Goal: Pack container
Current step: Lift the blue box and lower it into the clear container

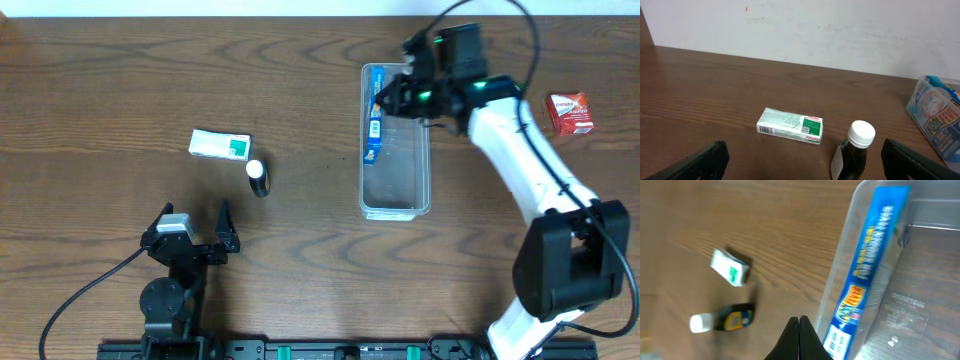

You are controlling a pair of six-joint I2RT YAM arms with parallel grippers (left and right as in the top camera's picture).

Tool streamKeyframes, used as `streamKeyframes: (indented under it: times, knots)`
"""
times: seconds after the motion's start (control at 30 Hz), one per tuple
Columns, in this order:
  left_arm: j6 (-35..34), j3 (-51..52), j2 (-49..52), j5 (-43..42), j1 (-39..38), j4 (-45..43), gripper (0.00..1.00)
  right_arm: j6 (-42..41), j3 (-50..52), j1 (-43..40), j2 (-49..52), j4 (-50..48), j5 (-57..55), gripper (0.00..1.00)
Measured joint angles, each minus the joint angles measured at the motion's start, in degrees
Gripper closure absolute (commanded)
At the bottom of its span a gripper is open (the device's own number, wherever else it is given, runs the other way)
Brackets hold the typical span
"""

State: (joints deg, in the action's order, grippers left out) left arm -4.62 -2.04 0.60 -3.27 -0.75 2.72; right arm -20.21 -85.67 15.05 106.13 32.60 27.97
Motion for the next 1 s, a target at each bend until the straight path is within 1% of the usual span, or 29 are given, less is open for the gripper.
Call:
streamKeyframes:
  times: [0.13,0.27,0.4,0.53,0.77,0.87,1.0]
  knots:
    - [0.0,0.0,0.0,0.0,0.0,0.0,0.02,0.7,0.0,3.7,0.0,1.2,-7.4,0.99]
    - [0.0,0.0,0.0,0.0,0.0,0.0,0.02,1.2,0.0,4.1,0.2,1.7,-11.6,0.99]
    - [0.0,0.0,0.0,0.0,0.0,0.0,0.02,1.4,0.0,4.0,1.7,1.9,-13.2,0.99]
    - [0.0,0.0,0.0,0.0,0.0,0.0,0.02,1.4,0.0,4.0,4.9,1.4,-12.4,0.99]
    - [0.0,0.0,0.0,0.0,0.0,0.0,0.02,1.6,-0.7,4.0,5.5,1.6,-12.0,0.99]
    - [0.0,0.0,0.0,0.0,0.0,0.0,0.02,1.7,-1.3,3.7,5.5,3.4,-13.2,0.99]
    - [0.0,0.0,0.0,0.0,0.0,0.0,0.02,3.0,-3.3,3.0,5.5,8.8,-17.6,0.98]
